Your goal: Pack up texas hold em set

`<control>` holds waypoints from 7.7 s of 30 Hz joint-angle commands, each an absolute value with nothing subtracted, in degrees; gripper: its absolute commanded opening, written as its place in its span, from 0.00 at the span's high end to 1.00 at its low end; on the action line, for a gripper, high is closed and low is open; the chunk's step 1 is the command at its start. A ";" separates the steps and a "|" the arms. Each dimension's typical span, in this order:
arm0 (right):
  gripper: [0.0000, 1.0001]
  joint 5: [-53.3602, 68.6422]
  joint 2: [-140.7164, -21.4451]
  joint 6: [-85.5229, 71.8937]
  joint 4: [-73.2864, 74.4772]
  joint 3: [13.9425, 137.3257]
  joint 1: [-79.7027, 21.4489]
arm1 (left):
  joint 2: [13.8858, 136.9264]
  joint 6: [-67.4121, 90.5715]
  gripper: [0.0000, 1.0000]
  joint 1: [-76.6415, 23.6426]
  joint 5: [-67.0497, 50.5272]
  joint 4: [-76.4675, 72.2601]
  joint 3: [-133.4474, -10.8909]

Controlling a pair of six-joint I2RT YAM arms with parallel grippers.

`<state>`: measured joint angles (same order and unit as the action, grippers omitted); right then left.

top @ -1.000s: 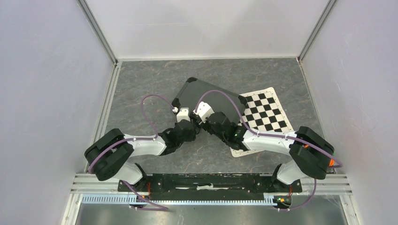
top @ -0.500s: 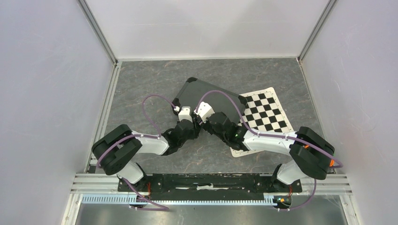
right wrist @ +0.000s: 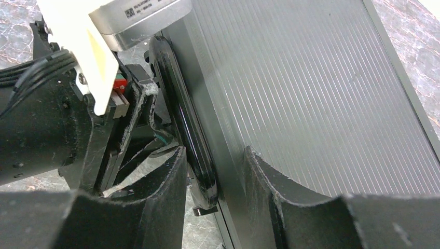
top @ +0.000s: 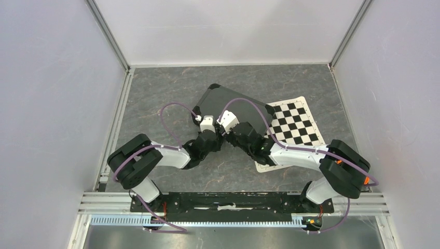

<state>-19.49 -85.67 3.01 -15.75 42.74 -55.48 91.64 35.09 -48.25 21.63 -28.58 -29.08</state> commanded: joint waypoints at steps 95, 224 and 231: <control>0.68 -7.85 -81.89 -2.21 2.67 37.48 -47.73 | 76.90 41.87 0.97 -43.18 9.71 13.89 -40.03; 0.56 -21.78 -86.99 3.34 2.90 47.59 -57.92 | 90.11 39.49 0.98 -34.24 -14.28 -28.31 -32.42; 0.41 -19.48 -90.03 3.87 3.78 50.74 -57.94 | 88.78 38.52 0.98 -34.19 -12.79 -27.15 -32.93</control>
